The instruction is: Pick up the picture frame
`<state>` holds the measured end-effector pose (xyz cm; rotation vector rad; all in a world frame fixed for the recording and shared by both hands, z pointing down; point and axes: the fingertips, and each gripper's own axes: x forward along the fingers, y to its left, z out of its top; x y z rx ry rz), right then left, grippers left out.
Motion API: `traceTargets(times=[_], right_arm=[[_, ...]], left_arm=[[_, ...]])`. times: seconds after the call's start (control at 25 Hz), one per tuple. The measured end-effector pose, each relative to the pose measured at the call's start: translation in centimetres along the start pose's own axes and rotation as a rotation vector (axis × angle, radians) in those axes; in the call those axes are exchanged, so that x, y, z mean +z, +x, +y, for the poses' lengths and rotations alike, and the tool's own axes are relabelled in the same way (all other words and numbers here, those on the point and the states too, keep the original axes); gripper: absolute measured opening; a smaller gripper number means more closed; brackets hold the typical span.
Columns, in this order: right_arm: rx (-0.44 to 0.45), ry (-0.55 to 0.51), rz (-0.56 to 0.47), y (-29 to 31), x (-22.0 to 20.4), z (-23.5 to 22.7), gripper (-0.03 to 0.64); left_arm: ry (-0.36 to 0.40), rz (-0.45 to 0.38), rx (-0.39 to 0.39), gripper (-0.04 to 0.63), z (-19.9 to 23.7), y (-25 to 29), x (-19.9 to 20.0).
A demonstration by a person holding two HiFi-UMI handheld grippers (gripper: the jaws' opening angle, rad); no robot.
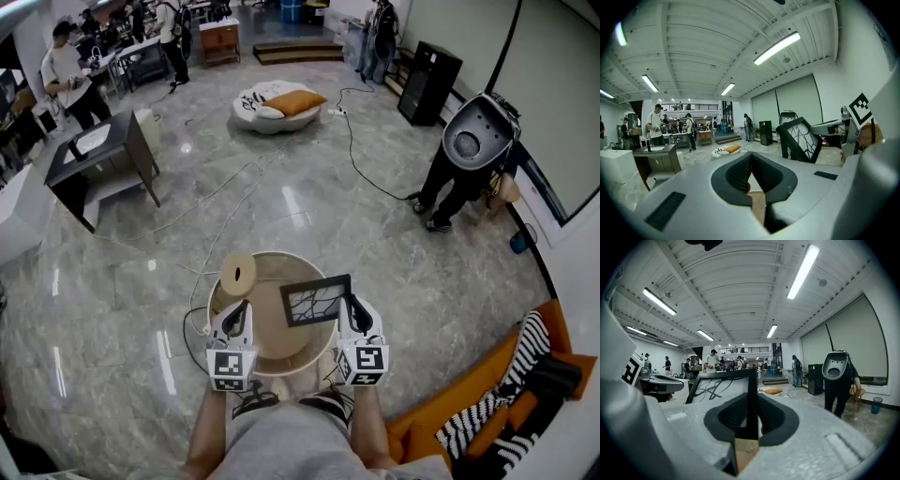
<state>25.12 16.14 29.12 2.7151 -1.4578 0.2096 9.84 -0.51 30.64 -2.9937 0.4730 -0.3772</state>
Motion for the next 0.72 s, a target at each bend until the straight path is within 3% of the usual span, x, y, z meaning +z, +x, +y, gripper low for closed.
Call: traceTargets(times=[0.72], right_arm=[[0.007, -0.003, -0.013, -0.2, -0.16, 0.21, 0.066]], left_arm=[[-0.003, 0.002, -0.002, 0.017, -0.1, -0.01, -0.26]])
